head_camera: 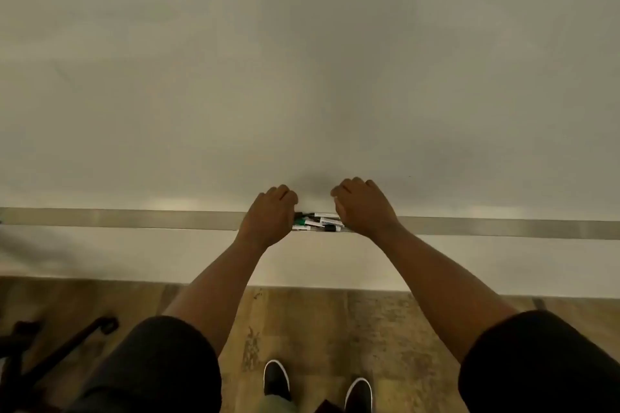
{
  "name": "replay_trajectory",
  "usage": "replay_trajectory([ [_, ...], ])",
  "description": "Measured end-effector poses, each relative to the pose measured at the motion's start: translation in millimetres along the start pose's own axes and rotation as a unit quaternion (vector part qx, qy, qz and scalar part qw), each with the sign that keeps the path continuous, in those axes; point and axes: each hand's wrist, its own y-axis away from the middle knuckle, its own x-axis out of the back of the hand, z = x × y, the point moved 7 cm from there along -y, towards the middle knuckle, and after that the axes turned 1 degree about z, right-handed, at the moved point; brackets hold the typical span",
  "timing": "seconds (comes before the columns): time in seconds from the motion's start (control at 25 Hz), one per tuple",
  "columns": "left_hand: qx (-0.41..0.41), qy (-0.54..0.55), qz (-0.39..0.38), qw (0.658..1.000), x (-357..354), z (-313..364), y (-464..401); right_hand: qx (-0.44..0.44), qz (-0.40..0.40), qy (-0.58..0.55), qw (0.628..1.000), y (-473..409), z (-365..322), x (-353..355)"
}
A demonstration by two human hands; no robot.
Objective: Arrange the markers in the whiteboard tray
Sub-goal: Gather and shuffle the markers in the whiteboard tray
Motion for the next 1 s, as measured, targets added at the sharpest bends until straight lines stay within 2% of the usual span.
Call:
replay_trajectory([
  [0.16, 0.022, -0.001, -0.082, 0.996, -46.6, -42.1, 8.0, -0.028, -0.139, 0.005, 0.99, 3.4, -13.2, -69.6],
  [0.4, 0.036, -0.005, -0.163, 0.986, -97.2, -92.5, 0.8, -0.115, -0.239, 0.006, 0.964, 1.3, -16.1, -128.7],
  [0.76, 0.016, 0.06, -0.187, 0.98, -116.0, -109.8, -9.7, -0.176, -0.24, -0.044, 0.953, 1.4, -6.7, -154.3],
  [0.84, 0.042, 0.103, -0.182, 0.977, -117.1, -108.3, -10.8, -0.228, -0.213, -0.135, 0.94, 0.9, -1.5, -153.5],
  [0.88, 0.069, 0.152, -0.177, 0.97, -118.0, -107.7, -12.3, -0.27, -0.188, -0.204, 0.922, 0.2, 0.6, -151.5],
  [1.0, 0.156, 0.3, -0.159, 0.927, -116.1, -101.8, -16.8, -0.34, -0.13, -0.337, 0.868, -5.4, -2.1, -147.2],
])
